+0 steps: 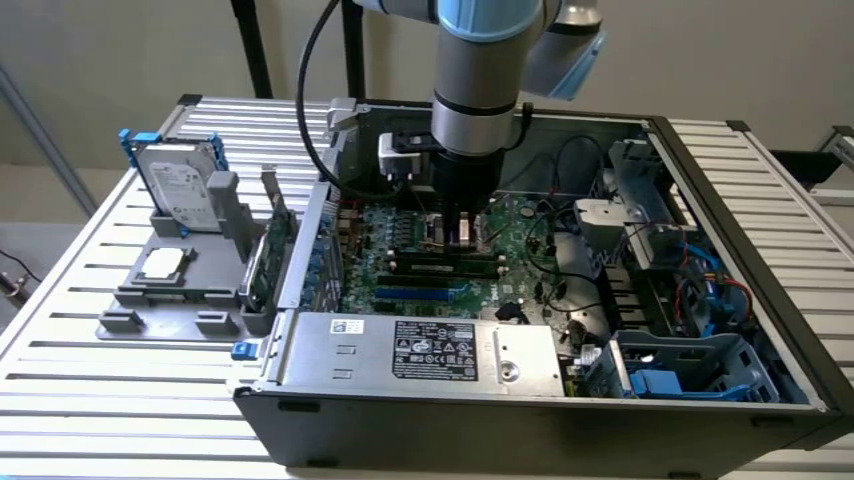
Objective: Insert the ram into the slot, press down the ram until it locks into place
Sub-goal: 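Press down the ram until it locks into place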
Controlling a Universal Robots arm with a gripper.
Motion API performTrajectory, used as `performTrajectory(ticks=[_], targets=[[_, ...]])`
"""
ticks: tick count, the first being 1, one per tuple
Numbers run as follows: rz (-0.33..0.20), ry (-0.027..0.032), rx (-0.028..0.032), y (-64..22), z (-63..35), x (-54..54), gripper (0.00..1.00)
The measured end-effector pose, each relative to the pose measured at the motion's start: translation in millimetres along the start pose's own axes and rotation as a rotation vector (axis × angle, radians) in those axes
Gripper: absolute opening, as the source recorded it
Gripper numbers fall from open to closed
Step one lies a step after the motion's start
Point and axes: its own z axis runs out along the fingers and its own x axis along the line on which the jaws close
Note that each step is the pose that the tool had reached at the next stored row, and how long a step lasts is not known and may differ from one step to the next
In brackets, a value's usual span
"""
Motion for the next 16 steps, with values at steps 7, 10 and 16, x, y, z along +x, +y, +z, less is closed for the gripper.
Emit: performTrajectory(ticks=[7, 10, 16], targets=[[0.0, -0.0032, -0.0034, -0.3, -23.0, 0.3, 0.11], [0.0, -0.0042, -0.0043, -0.6, -29.0, 0.4, 0.11], [0.0, -0.0044, -0.0043, -0.6, -29.1, 0.4, 0.11]])
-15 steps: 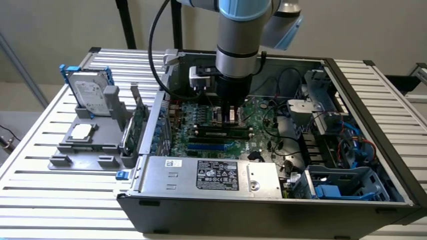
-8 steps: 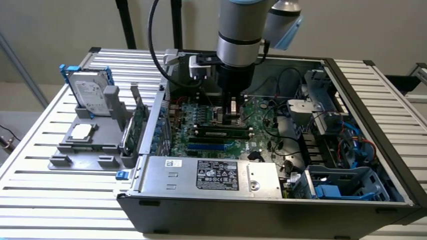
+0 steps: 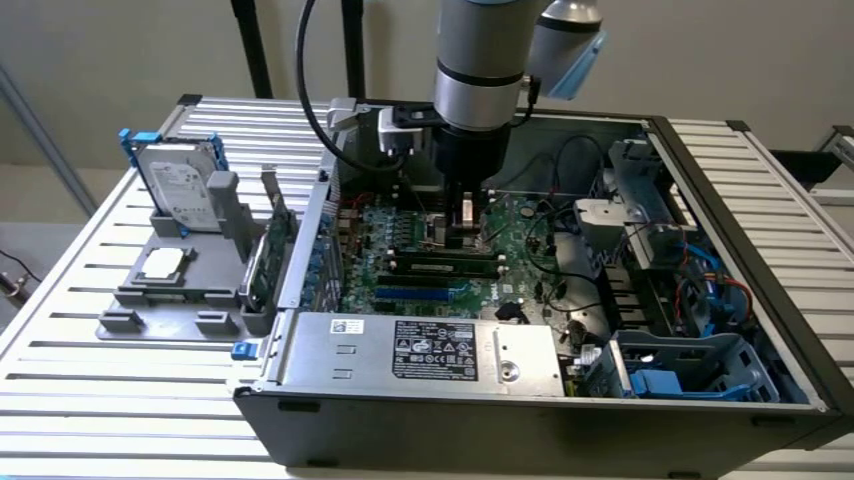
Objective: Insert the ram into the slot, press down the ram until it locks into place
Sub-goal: 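Press down the ram until it locks into place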
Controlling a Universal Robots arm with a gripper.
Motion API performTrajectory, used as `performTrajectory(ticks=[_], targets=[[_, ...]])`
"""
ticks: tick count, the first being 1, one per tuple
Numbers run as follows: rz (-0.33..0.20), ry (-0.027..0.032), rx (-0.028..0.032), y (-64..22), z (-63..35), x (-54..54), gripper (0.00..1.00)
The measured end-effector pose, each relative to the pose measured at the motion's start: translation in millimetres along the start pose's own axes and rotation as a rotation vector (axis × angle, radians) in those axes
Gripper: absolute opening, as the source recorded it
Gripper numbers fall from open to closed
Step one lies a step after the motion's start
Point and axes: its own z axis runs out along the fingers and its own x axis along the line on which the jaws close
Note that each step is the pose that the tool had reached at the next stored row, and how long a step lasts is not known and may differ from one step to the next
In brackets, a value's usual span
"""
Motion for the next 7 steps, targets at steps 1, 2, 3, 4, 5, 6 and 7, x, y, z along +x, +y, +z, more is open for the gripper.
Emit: performTrajectory(ticks=[1, 2, 3, 4, 5, 6, 7], targets=[[0.0, 0.0, 0.0, 0.0, 0.0, 0.0, 0.11], [0.0, 0.0, 0.0, 0.0, 0.0, 0.0, 0.11], [0.0, 0.0, 0.0, 0.0, 0.0, 0.0, 0.11], [0.0, 0.0, 0.0, 0.0, 0.0, 0.0, 0.11], [0.0, 0.0, 0.0, 0.0, -0.1, 0.0, 0.11], [0.0, 0.0, 0.0, 0.0, -0.1, 0.0, 0.11], [0.0, 0.0, 0.0, 0.0, -0.1, 0.0, 0.11]])
